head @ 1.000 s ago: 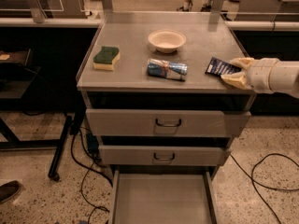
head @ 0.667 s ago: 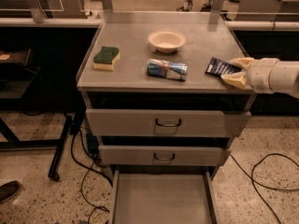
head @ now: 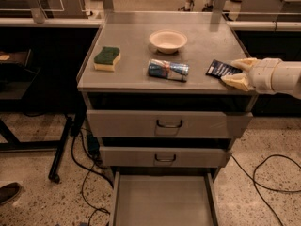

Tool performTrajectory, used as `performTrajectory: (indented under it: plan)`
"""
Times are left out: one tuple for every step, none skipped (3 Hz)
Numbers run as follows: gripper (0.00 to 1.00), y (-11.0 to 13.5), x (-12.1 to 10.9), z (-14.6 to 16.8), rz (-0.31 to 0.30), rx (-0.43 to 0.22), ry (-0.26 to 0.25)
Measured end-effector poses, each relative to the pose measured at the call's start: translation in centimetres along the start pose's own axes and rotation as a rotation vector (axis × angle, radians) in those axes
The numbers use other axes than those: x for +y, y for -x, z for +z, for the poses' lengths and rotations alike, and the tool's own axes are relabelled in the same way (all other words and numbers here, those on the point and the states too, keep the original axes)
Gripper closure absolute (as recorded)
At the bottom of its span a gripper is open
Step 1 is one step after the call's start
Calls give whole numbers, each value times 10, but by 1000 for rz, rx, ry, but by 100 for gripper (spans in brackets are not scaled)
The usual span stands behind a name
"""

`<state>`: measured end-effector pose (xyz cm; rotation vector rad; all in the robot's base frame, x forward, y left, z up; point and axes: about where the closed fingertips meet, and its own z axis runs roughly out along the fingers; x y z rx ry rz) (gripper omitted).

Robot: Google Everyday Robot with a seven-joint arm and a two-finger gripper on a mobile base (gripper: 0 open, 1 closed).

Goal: Pick rxbar blueberry from bottom drawer and place on counter

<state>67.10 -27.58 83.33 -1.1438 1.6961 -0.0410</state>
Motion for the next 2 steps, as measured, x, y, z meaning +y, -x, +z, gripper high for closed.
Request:
performTrajectory:
  plan:
    - [0, 0, 0, 0, 0, 0, 0]
    - [0, 0, 0, 0, 0, 0, 0]
